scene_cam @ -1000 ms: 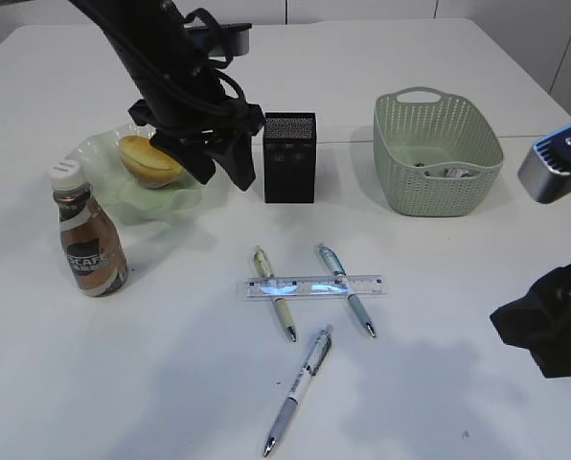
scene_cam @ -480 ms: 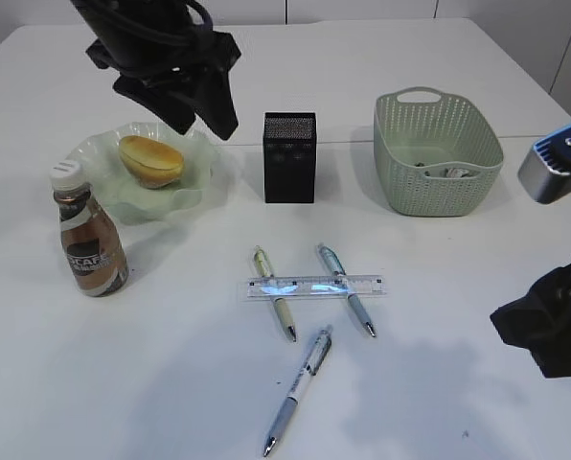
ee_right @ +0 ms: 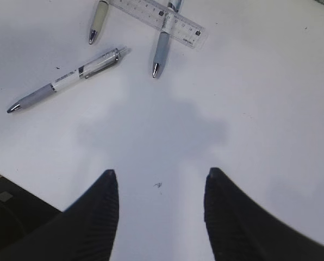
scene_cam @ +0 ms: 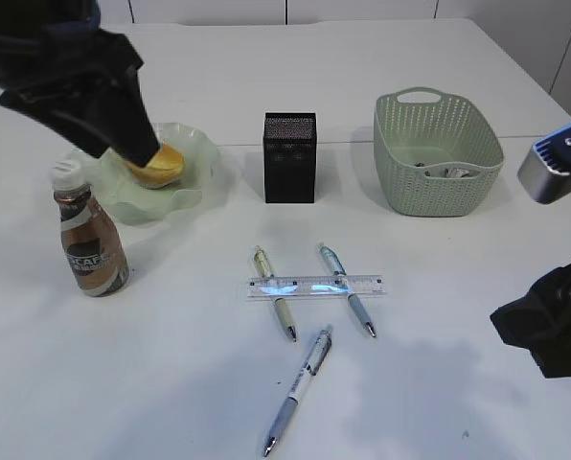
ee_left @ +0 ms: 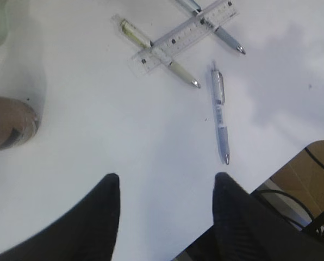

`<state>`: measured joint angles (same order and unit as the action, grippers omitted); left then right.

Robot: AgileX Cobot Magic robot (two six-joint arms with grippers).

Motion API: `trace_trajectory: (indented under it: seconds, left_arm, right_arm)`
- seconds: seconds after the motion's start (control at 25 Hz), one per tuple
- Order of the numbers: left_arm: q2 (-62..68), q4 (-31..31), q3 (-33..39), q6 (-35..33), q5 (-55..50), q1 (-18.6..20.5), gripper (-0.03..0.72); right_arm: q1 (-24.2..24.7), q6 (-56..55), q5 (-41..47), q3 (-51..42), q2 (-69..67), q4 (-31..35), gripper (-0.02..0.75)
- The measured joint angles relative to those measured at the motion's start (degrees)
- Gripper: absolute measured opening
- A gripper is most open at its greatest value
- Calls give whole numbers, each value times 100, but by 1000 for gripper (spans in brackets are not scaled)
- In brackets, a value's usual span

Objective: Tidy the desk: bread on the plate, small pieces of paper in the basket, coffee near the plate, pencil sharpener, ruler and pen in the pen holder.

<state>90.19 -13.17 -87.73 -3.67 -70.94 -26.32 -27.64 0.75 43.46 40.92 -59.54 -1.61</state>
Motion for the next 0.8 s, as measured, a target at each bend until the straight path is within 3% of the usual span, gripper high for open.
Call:
trace_trajectory:
  seconds: [0.48,0.8]
  left_arm:
    - [-723,169,1836,0,0,0,384]
    - [-761,325,2504,0,33,0,384]
  right_arm:
    - [0,0,0,0,0,0,406]
    - [0,189,96,0,0,0,406]
